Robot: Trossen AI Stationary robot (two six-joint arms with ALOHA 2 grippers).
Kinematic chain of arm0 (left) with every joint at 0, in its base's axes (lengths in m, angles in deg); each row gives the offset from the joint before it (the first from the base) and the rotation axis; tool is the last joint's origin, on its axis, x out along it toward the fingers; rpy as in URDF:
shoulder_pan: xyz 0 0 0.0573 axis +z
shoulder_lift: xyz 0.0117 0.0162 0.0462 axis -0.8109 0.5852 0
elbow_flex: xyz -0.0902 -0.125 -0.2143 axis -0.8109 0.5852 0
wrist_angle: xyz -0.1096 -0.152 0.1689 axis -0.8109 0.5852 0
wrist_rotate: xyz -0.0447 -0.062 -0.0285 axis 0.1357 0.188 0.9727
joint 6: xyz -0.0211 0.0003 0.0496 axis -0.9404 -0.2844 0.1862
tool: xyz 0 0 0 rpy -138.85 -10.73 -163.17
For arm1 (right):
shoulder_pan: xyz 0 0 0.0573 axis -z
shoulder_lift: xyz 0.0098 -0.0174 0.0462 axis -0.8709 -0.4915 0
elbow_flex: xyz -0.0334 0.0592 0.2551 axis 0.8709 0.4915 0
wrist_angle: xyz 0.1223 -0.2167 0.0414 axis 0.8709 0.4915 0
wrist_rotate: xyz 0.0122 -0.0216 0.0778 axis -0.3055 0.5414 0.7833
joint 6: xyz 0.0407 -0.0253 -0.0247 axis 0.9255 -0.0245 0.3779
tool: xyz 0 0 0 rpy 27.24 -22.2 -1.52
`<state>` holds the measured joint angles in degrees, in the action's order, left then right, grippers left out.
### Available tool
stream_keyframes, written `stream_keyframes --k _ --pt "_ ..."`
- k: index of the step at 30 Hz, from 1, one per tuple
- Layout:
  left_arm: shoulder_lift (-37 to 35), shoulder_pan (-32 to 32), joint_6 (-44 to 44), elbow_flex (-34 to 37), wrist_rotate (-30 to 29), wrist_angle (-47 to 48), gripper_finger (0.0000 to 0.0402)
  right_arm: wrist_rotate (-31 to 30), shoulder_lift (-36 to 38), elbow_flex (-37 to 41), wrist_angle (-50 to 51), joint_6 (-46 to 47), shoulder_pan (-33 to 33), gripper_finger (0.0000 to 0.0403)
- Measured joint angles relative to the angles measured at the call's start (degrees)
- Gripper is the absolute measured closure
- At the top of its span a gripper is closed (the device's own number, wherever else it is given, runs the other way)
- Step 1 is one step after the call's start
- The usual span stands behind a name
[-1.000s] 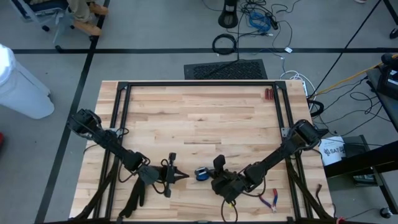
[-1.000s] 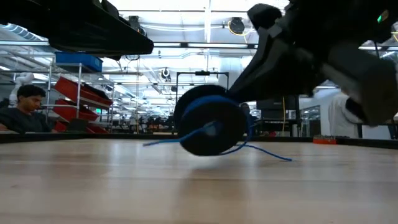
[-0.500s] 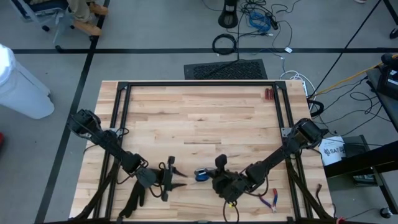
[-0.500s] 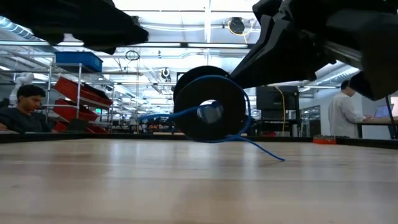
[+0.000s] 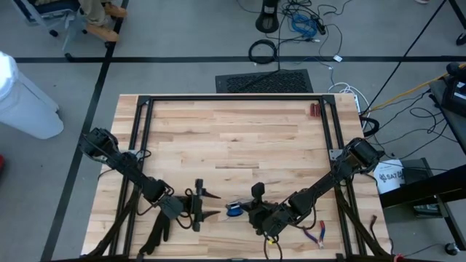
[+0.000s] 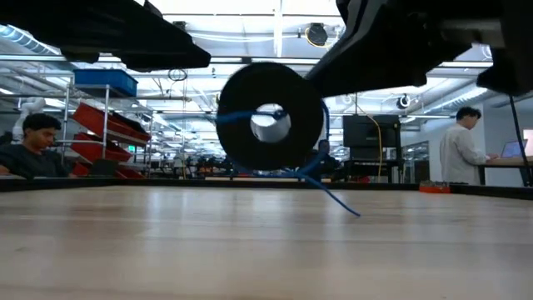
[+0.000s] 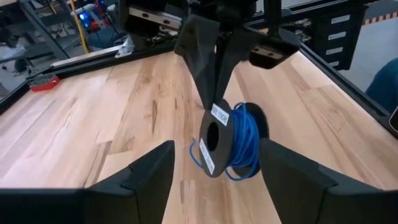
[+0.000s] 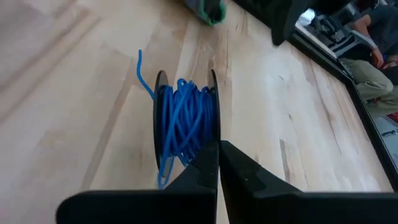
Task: Coil cords
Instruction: Uncoil the blue wire from the black spool
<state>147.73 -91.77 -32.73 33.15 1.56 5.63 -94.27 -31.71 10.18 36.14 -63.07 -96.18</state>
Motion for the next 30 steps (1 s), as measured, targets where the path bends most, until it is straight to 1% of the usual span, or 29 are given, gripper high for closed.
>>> stream_keyframes --k 3,8,14,17,22,30 --pt "0.88 0.0 0.0 -1.26 0.01 -0.07 0.0163 0.05 0.0 0.0 -1.14 0.0 0.18 0.0402" --pt "4.37 -0.04 0.03 -3.71 -0.03 0.15 0.0163 -0.04 0.0 -0.02 -2.62 0.02 0.38 0.0403" --pt "6.37 -0.07 0.22 -5.81 -2.17 0.32 0.0166 -0.04 0.0 -0.02 -2.43 1.24 0.39 0.0403" --pt "6.38 -0.07 0.38 -5.93 -2.33 0.72 0.0183 -0.02 0.0 -0.02 -2.5 1.27 0.39 0.0403" --pt "6.45 -0.07 -0.02 -5.93 -2.68 4.04 0.0225 -0.02 0.0 -0.02 -2.62 1.46 0.39 0.0403" --pt "6.46 -0.07 -1.5 -5.93 -3.01 4.92 0.0283 -0.02 0.0 -0.02 -2.71 1.47 0.39 0.0403"
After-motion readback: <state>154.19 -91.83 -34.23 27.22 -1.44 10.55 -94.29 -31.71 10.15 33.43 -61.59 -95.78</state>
